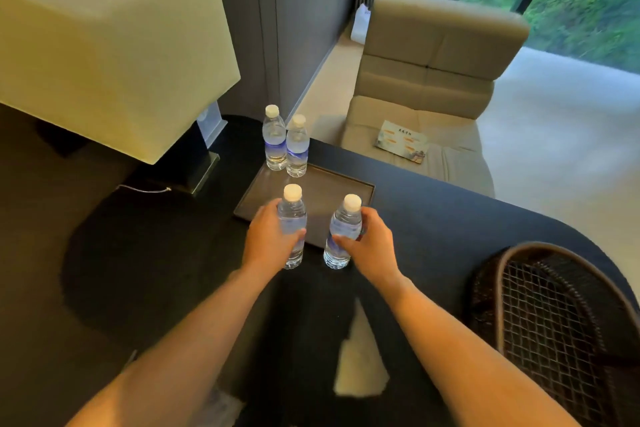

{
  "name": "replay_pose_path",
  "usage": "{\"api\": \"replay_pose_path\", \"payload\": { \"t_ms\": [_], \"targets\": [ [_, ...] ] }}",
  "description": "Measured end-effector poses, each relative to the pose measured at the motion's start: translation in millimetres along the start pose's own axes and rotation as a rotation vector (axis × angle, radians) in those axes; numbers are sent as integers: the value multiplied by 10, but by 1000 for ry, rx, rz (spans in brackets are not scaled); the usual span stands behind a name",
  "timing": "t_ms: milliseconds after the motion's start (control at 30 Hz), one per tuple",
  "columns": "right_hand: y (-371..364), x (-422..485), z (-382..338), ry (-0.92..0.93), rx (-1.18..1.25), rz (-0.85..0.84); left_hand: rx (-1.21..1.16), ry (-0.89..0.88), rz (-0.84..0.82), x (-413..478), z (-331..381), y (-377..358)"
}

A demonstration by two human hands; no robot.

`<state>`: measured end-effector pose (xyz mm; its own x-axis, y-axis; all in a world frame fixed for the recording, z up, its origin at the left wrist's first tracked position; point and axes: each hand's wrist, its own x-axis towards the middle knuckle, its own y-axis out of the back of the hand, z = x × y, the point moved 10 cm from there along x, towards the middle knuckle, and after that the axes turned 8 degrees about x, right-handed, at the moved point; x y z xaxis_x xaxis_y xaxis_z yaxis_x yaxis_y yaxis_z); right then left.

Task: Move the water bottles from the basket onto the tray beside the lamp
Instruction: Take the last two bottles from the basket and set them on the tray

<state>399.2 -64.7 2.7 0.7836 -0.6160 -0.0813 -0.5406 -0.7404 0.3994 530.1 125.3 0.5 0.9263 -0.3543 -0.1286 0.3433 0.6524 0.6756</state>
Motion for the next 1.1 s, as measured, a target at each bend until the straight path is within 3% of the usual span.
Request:
{"api": "replay_pose_path", "payload": {
  "t_ms": [433,733,1100],
  "targets": [
    [-1246,1310,-219,-59,-6,43,-12,-1,30,1619,-530,366],
    [-1410,1658,-278,-53,-4,131,-18,-129,-23,2023,-371,230],
    [-1455,1735,-320,-35,43,163,-62,-165,-48,2209,-300,149]
  ]
}}
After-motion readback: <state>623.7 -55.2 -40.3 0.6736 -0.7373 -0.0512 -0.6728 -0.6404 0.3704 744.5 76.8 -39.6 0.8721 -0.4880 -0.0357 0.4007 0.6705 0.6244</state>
